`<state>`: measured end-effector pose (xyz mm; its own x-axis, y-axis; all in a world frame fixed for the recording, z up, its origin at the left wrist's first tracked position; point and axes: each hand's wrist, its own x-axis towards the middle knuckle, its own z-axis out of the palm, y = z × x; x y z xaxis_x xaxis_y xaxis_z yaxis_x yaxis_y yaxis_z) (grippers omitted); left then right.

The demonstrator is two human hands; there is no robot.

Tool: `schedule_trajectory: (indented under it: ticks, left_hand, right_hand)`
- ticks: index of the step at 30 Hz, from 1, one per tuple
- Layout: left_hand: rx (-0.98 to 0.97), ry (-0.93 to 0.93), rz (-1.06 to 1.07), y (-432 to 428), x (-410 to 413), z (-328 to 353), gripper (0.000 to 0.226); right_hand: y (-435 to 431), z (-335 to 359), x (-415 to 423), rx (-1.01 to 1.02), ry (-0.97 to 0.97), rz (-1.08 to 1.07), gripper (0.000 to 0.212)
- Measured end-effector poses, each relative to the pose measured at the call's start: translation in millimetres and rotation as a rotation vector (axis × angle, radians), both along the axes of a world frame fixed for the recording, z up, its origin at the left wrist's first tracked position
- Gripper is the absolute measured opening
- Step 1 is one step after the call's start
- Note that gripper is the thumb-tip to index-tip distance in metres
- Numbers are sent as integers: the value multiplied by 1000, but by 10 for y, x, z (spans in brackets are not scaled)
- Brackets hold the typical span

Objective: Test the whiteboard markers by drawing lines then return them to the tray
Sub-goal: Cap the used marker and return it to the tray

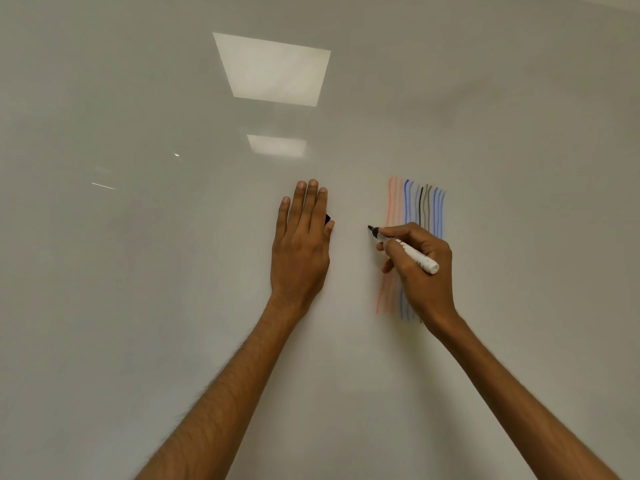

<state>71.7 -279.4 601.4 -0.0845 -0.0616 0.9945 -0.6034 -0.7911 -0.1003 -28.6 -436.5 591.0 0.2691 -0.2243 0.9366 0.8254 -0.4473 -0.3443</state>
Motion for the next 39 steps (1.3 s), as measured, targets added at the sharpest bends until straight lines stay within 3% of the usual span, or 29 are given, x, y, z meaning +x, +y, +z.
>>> schedule_trajectory:
  ticks: [24, 29, 39]
  left_hand:
    - [-10, -11, -15, 1, -15, -12, 48]
    - [-12, -5, -6, 0, -14, -19, 48]
    - [-13, -19, 3, 3, 5, -20, 50]
  right_hand:
    - [-70, -746, -85, -146, 154, -68, 21]
    - [-6, -529, -164, -151, 53, -59, 19]
    - [212, 303, -109, 42, -63, -42, 13]
